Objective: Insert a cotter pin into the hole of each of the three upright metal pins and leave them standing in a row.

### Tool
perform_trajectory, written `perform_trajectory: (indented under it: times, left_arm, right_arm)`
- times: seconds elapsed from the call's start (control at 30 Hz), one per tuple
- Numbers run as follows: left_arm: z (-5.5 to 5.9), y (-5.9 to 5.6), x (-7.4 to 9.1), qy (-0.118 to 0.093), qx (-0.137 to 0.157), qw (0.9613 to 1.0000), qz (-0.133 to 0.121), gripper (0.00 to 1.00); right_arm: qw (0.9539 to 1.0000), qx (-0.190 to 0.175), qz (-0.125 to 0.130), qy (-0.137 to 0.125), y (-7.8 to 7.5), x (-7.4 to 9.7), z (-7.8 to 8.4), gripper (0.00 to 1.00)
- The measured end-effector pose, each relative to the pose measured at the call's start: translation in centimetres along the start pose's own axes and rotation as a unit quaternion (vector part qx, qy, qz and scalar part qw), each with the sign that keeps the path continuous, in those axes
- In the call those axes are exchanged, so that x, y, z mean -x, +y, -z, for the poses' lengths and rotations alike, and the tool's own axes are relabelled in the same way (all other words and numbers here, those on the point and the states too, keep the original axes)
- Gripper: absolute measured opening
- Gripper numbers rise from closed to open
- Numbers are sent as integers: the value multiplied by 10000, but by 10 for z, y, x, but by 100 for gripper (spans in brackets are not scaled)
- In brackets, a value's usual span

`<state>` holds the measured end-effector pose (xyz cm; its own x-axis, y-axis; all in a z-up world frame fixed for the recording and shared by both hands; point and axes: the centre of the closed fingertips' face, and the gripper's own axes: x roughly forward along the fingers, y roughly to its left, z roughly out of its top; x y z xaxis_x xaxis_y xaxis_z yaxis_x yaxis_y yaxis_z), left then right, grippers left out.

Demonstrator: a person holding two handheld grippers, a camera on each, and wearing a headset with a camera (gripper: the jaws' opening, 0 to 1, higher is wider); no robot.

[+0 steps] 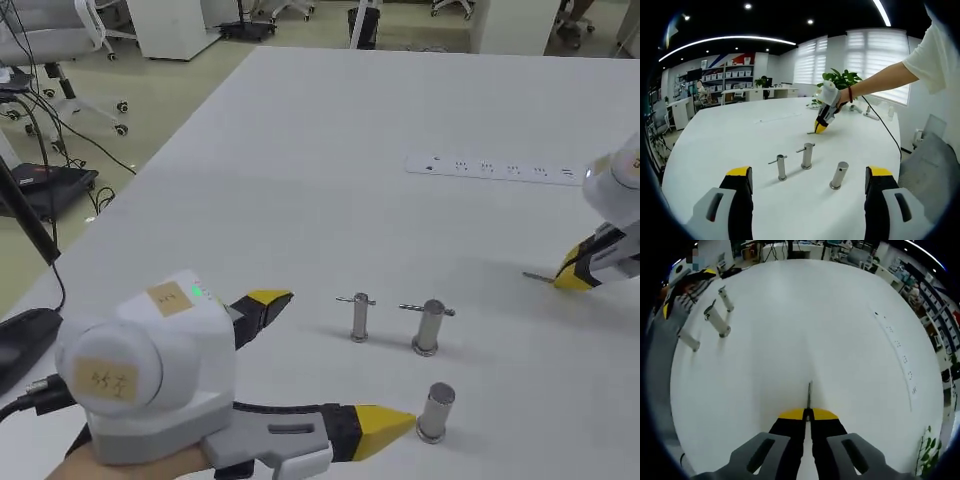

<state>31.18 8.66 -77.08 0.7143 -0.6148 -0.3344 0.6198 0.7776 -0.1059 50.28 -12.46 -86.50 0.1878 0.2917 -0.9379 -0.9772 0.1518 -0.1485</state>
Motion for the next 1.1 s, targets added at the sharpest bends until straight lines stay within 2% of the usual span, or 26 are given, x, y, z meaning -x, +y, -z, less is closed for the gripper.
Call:
perform_trajectory:
  times: [0.1,0.33,0.5,0.8,1.0,1.1]
  left_arm:
    - [2,1,0,37,3,10000,-15,93]
    - [4,1,0,56,29,10000,-33,93]
    - [3,4,0,40,66,9999,-69,92]
    - [1,6,2,22,85,9999,-103,87]
    - [-1,2,2,34,138,9999,-31,81]
    - [-2,0,1,36,183,9998,6,77]
  right_arm:
    - [9988,452,96,154,2,-1,-2,4]
    - [9959,800,243,352,3,0,-2,2]
    - [9951,853,320,378,4,1,-2,1]
    - [9926,1021,592,280,10,13,-5,1]
    - [9885,1277,801,72,22,30,-18,1]
    - [9849,1434,973,-29,29,42,-28,1]
